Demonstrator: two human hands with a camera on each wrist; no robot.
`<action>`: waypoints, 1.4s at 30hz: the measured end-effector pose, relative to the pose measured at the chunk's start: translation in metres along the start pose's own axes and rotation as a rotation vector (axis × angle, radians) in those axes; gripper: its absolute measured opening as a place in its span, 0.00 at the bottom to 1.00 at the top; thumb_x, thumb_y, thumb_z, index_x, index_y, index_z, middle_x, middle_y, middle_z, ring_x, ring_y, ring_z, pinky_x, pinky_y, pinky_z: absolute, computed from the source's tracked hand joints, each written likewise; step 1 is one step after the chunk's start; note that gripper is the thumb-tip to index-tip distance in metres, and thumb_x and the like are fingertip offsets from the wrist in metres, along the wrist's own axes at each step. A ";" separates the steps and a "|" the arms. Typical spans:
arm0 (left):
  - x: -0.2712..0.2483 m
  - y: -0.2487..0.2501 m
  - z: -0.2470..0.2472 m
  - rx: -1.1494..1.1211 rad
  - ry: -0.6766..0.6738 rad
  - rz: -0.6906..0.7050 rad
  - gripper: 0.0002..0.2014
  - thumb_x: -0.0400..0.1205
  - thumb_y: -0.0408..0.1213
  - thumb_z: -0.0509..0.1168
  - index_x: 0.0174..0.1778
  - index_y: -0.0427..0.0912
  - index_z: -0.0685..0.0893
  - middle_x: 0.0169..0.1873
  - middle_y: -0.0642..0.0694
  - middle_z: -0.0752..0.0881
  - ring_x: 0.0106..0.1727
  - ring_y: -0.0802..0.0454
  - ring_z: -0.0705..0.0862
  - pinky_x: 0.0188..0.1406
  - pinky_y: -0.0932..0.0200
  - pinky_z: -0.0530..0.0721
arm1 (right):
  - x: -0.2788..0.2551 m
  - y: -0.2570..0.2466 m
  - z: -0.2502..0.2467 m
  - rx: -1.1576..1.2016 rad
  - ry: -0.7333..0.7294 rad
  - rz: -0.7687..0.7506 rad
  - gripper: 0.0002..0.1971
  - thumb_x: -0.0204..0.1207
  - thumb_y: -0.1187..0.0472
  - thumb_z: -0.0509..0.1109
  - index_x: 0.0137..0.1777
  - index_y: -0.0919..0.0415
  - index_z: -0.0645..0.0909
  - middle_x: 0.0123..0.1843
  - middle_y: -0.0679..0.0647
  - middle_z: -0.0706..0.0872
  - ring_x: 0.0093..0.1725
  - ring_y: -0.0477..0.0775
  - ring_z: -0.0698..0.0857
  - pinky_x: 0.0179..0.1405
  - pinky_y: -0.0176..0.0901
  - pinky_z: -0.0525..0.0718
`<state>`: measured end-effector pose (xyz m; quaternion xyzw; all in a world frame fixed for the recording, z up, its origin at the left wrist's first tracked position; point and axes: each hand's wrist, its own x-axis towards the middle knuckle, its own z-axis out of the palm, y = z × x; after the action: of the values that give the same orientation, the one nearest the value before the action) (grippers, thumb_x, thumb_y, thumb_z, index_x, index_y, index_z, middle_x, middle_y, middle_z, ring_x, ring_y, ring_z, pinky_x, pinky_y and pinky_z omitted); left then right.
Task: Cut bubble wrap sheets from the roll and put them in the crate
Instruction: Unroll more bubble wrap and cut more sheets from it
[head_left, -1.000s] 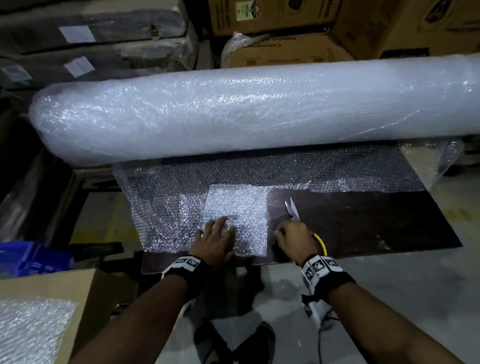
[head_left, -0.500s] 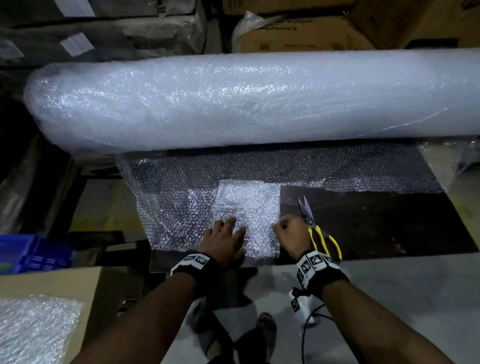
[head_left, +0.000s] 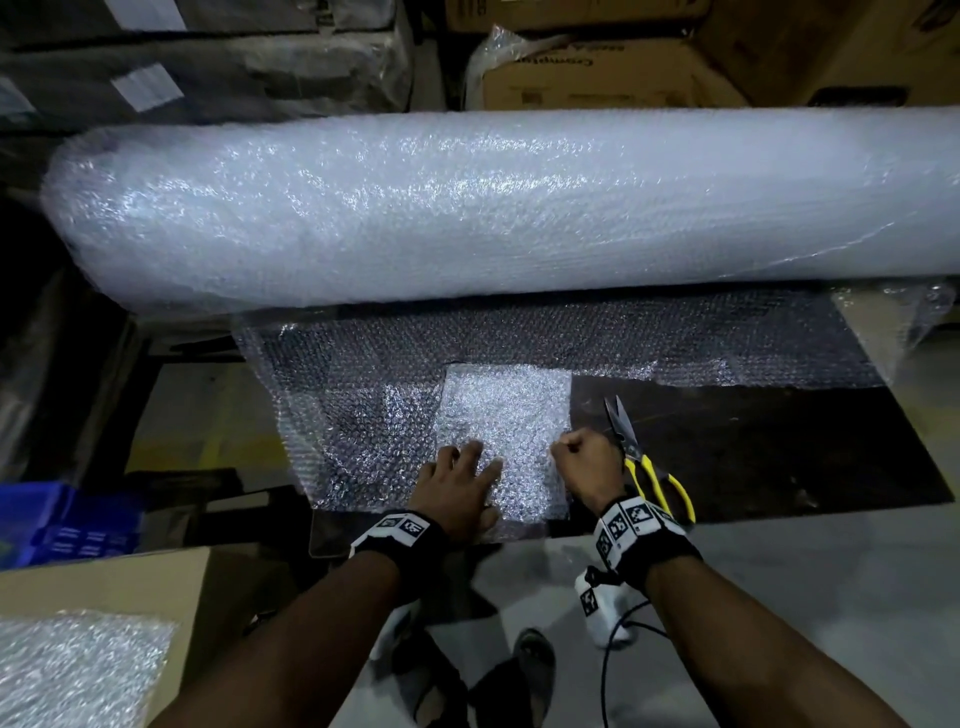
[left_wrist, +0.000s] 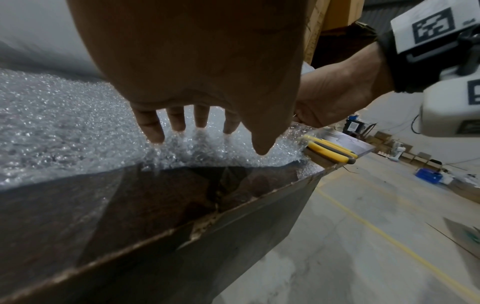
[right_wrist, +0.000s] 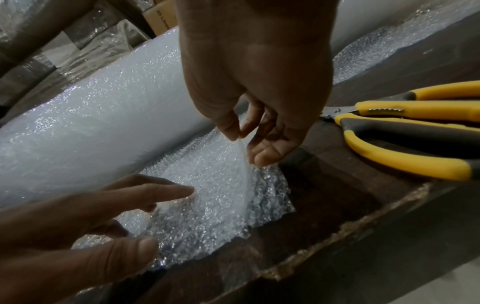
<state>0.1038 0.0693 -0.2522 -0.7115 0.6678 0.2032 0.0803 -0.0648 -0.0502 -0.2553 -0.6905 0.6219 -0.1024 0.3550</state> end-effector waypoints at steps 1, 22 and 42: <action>0.000 -0.001 -0.001 0.000 -0.002 0.006 0.35 0.84 0.56 0.62 0.85 0.56 0.57 0.85 0.43 0.52 0.81 0.35 0.57 0.74 0.36 0.67 | 0.001 0.000 0.000 -0.002 -0.007 0.002 0.17 0.78 0.59 0.71 0.26 0.55 0.78 0.34 0.56 0.89 0.41 0.60 0.88 0.47 0.46 0.82; -0.005 -0.015 0.000 -0.057 0.017 0.069 0.30 0.85 0.51 0.60 0.83 0.52 0.62 0.86 0.45 0.54 0.82 0.37 0.56 0.75 0.37 0.67 | 0.009 -0.005 0.003 -0.126 -0.051 0.156 0.22 0.72 0.49 0.78 0.26 0.59 0.72 0.25 0.55 0.76 0.32 0.59 0.80 0.34 0.44 0.71; -0.006 -0.013 0.000 -0.079 0.184 0.036 0.26 0.87 0.50 0.56 0.82 0.50 0.66 0.85 0.45 0.59 0.82 0.40 0.57 0.79 0.39 0.64 | 0.002 -0.003 -0.008 0.171 -0.012 0.133 0.13 0.71 0.65 0.76 0.26 0.69 0.83 0.25 0.63 0.83 0.28 0.55 0.78 0.33 0.49 0.76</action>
<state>0.1164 0.0765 -0.2518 -0.7178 0.6764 0.1646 -0.0135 -0.0670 -0.0548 -0.2480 -0.6157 0.6531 -0.1272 0.4222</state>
